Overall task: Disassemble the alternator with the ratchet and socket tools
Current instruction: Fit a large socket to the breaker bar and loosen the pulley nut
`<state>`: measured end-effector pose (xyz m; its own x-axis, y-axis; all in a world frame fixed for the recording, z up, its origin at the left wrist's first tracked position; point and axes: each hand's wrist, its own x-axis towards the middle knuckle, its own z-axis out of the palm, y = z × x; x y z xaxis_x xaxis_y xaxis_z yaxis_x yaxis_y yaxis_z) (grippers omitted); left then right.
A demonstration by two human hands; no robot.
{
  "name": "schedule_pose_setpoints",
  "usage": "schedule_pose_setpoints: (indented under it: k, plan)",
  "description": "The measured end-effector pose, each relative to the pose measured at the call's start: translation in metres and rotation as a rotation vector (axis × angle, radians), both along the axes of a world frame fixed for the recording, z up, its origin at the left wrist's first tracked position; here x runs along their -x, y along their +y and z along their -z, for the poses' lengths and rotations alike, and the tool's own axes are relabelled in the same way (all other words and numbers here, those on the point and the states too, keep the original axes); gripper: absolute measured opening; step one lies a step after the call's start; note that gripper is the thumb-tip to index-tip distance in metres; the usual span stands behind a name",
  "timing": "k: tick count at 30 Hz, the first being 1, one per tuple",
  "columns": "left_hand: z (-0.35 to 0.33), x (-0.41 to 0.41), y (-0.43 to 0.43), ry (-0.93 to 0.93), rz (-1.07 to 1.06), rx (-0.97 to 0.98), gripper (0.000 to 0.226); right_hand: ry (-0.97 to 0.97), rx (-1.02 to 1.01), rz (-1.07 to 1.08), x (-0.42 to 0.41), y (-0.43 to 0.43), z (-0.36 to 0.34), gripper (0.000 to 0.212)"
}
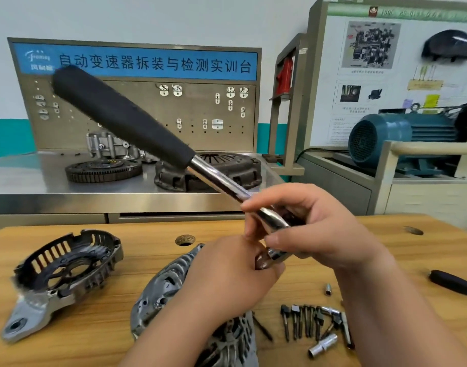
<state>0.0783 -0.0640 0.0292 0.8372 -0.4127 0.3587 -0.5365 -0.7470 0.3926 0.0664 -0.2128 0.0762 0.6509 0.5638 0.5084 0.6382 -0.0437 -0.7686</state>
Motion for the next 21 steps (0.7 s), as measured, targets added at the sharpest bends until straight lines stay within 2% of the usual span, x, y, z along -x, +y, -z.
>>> schedule_pose_setpoints:
  k: [2, 6, 10, 12, 14, 17, 21]
  plan:
    - [0.001, 0.000, 0.000, -0.029, 0.011, -0.005, 0.031, 0.016, -0.019, -0.039, 0.002, 0.000, -0.001, 0.043]
    - [0.002, 0.001, -0.002, -0.053, -0.024, -0.028, 0.037, 0.076, -0.074, 0.080, 0.000, 0.004, -0.001, 0.038]
    - [0.002, 0.000, -0.003, -0.050, -0.062, -0.015, 0.046, 0.191, -0.188, 0.414, 0.002, 0.020, 0.002, 0.029]
    - [0.002, 0.001, -0.003, -0.061, -0.072, -0.022, 0.048, 0.176, -0.111, 0.627, 0.003, 0.024, 0.005, 0.028]
    - [0.002, 0.002, -0.005, -0.082, -0.068, -0.041, 0.048, 0.194, -0.005, 0.714, 0.004, 0.021, 0.005, 0.029]
    - [0.002, 0.002, -0.005, -0.077, -0.068, -0.028, 0.047, 0.230, 0.007, 0.673, 0.002, 0.014, 0.005, 0.031]
    - [0.001, 0.000, -0.003, -0.015, -0.068, 0.021, 0.047, 0.047, 0.024, 0.430, 0.003, 0.011, 0.002, 0.034]
